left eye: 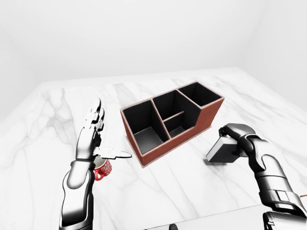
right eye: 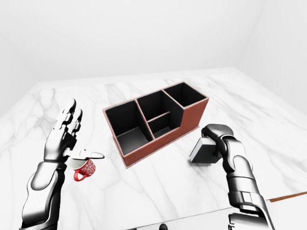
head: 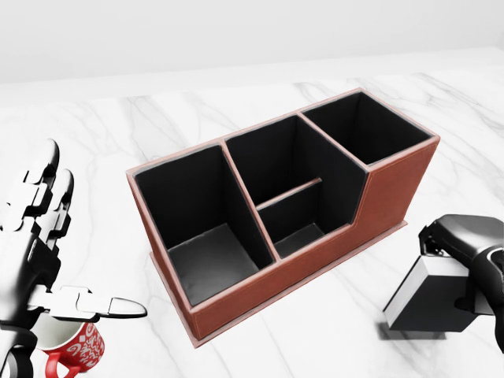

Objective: Pick up the book and place it in the left compartment of the caddy.

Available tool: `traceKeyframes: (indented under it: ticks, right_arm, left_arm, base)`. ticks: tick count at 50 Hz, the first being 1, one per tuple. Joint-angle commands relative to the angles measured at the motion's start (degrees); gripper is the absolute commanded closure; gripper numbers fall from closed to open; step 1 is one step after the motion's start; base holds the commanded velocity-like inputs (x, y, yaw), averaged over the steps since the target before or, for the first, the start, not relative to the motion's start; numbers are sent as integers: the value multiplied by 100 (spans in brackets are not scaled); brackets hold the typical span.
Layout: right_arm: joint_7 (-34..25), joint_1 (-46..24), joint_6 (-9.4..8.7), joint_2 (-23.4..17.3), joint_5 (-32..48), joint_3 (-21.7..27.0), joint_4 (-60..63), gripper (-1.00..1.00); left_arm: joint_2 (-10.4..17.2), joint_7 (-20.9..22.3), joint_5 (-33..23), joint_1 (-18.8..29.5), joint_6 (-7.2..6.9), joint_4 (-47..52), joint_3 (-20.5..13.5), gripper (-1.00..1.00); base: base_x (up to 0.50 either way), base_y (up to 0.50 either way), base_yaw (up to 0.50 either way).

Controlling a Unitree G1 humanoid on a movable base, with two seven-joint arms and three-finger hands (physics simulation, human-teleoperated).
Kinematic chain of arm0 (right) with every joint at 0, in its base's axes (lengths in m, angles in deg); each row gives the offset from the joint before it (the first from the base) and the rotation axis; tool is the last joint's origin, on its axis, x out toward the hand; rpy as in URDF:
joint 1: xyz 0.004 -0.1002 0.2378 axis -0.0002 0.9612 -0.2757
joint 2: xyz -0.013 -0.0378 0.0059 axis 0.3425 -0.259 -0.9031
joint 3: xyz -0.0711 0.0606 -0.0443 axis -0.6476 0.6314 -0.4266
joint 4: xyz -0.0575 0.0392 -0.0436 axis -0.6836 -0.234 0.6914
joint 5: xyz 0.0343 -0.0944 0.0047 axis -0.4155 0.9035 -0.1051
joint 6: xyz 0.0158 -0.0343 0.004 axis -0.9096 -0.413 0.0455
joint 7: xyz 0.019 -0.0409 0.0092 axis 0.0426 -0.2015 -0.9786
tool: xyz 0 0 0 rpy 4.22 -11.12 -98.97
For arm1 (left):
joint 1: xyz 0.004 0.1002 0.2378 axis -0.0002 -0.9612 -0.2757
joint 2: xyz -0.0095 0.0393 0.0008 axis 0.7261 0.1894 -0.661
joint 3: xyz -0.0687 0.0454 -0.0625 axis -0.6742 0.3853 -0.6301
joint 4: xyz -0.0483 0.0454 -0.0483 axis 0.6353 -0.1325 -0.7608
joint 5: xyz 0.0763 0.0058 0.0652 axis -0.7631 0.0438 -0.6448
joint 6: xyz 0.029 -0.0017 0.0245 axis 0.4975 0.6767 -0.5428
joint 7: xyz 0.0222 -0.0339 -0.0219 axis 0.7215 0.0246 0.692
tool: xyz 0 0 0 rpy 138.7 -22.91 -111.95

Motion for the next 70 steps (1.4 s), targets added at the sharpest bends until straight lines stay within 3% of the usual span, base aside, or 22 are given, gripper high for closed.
traceKeyframes:
  ticks: [1, 9, 37, 56, 70]
  right_arm:
    - [-913, 366, 0, 156, 52, 418, 1752, 100]
    - [-1492, 494, 0, 409, 130, 484, 2826, 100]
    - [-1492, -184, 0, 1085, 109, -8, 4484, 100]
    - [-1492, -804, 0, 1691, 87, -592, 4640, 100]
    - [-1492, -1646, 0, 2243, 178, -1052, 3892, 100]
  left_arm:
    - [2, 13, 25, 3, 0, -15, -10, -100]
    - [11, 42, 75, -18, 0, 29, -49, -100]
    - [36, 134, 287, -113, 0, -17, -222, -100]
    - [31, 140, 367, -167, 0, -58, -281, -100]
    - [23, 166, 392, -192, 0, 57, -288, -100]
  base:
    - [0, 0, 0]
    - [0, 0, 0]
    - [0, 0, 0]
    - [0, 0, 0]
    - [0, 0, 0]
